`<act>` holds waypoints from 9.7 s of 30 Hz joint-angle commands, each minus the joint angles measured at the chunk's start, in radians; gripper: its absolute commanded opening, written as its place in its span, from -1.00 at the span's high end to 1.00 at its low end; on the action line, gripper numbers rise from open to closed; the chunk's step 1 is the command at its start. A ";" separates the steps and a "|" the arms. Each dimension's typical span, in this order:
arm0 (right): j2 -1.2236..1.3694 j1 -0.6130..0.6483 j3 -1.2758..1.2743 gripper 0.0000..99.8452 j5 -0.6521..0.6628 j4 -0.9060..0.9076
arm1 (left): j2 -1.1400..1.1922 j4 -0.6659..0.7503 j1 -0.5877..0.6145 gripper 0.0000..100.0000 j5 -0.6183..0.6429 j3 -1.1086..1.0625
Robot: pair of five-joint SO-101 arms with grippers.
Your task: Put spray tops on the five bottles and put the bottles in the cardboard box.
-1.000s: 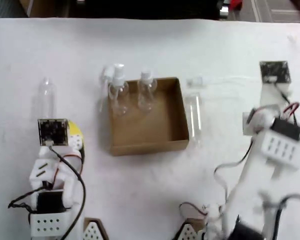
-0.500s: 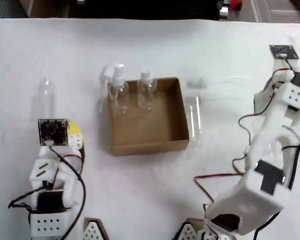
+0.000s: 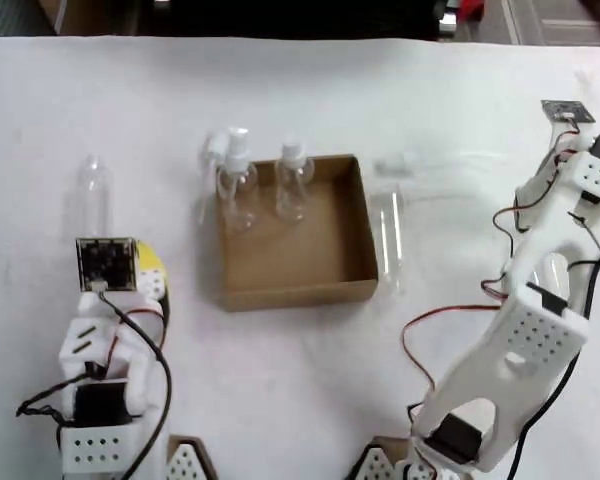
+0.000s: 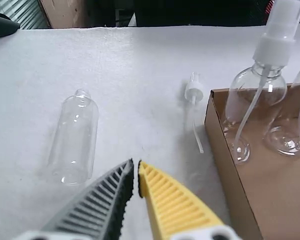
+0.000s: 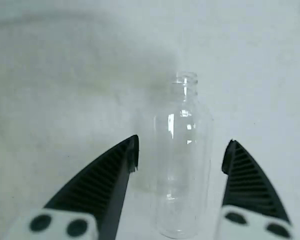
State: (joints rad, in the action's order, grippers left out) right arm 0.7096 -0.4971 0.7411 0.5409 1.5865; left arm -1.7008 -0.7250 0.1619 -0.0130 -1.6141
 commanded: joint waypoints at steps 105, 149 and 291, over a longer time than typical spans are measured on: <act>-0.550 0.050 -0.046 0.85 -0.210 0.128 | -0.004 0.002 -0.018 0.95 -0.011 0.060; -2.083 0.667 -1.545 0.85 -0.430 -0.771 | -0.004 0.000 -0.018 0.95 -0.011 0.060; -0.886 0.771 -1.783 0.77 -0.456 -2.045 | -0.004 -0.003 -0.019 0.95 -0.011 0.063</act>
State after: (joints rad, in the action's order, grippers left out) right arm -0.1680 0.2885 -1.0694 0.0836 -0.4373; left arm -1.7008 -0.7250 0.1573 -0.0130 -1.6141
